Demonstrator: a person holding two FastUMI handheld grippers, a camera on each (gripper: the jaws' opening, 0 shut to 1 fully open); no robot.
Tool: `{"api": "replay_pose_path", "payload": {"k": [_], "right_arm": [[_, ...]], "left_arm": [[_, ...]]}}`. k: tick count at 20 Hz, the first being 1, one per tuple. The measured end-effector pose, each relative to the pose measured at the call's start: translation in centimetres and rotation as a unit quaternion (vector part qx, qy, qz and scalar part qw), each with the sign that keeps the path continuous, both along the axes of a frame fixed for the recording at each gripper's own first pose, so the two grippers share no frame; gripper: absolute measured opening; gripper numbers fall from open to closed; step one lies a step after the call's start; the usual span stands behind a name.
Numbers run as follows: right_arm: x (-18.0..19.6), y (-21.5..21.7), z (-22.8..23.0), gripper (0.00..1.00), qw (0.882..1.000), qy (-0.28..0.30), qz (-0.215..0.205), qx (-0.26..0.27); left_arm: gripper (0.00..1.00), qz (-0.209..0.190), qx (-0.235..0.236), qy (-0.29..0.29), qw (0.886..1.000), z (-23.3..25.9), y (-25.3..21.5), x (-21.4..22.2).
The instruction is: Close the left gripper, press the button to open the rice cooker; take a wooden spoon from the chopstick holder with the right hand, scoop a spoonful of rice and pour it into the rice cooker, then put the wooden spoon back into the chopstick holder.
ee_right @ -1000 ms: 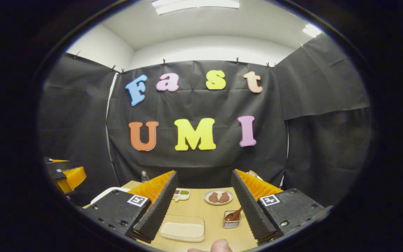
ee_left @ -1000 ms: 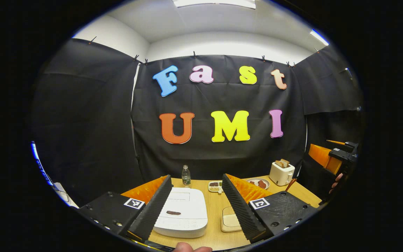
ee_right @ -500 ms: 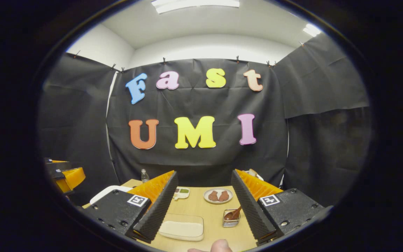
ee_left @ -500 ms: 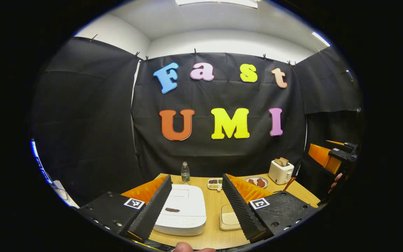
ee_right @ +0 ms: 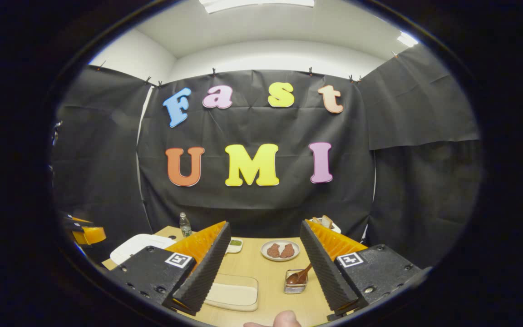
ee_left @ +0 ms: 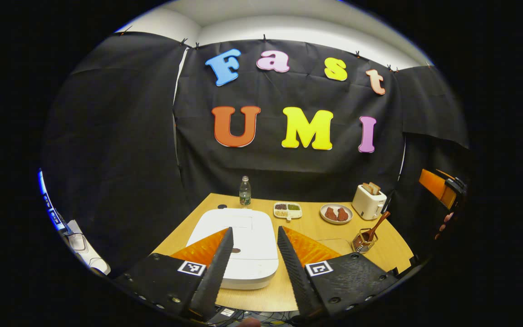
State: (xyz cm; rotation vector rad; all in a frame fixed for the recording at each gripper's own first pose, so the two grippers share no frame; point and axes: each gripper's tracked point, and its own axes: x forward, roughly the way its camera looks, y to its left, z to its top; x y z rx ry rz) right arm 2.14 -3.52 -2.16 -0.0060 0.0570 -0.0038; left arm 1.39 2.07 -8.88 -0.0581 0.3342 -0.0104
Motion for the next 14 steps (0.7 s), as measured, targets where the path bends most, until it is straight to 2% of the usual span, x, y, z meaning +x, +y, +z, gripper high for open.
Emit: {"api": "replay_pose_path", "payload": {"k": [1, 2, 3, 4, 5, 6, 8, 10, 11, 12, 13, 14], "right_arm": [[0.5, -0.2, -0.2, 1.00, 1.000, 0.001, -0.001, 0.001], [0.8, -0.5, -0.4, 1.00, 1.000, 0.003, -0.003, 0.002], [1.1, -0.9, -0.7, 1.00, 1.000, 0.006, -0.005, 0.003], [1.5, -1.2, -0.9, 1.00, 1.000, 0.008, -0.007, 0.004], [1.8, -1.6, -1.2, 1.00, 1.000, 0.011, -0.009, 0.004], [2.0, -2.0, -1.4, 1.00, 1.000, 0.014, -0.012, 0.005], [2.7, -2.8, -1.9, 1.00, 1.000, 0.019, -0.017, 0.005], [3.3, -3.9, -2.3, 1.00, 0.999, 0.024, -0.025, 0.005], [3.7, -4.5, -2.5, 1.00, 0.999, 0.025, -0.031, 0.004], [4.0, -5.0, -2.6, 0.96, 0.999, 0.027, -0.035, 0.004], [4.3, -5.5, -3.0, 1.00, 0.999, 0.030, -0.039, 0.004], [4.6, -5.9, -3.3, 0.96, 0.998, 0.035, -0.043, 0.003]], "left_arm": [[0.54, 0.004, -0.003, 0.017, 1.000, -0.9, 0.4, 0.3], [0.57, 0.007, -0.007, 0.032, 0.999, -1.5, 0.9, 0.4], [0.32, 0.008, -0.010, 0.047, 0.999, -2.2, 1.2, 0.7], [0.25, 0.007, -0.010, 0.064, 0.998, -2.9, 1.4, 1.1], [0.07, 0.005, -0.008, 0.079, 0.997, -3.6, 1.6, 1.4], [0.01, -0.001, -0.009, 0.093, 0.996, -4.3, 1.6, 1.7], [0.01, 0.005, -0.023, 0.108, 0.994, -4.2, 1.9, 1.6], [0.00, 0.000, -0.053, 0.128, 0.990, -5.9, 2.1, 3.3], [0.06, 0.001, -0.058, 0.137, 0.989, -6.5, 2.3, 4.2], [0.00, 0.004, -0.060, 0.146, 0.987, -7.3, 2.7, 5.2], [0.00, 0.006, -0.062, 0.155, 0.986, -8.0, 2.9, 6.0], [0.00, 0.007, -0.067, 0.167, 0.984, -8.8, 3.1, 6.5]]}}
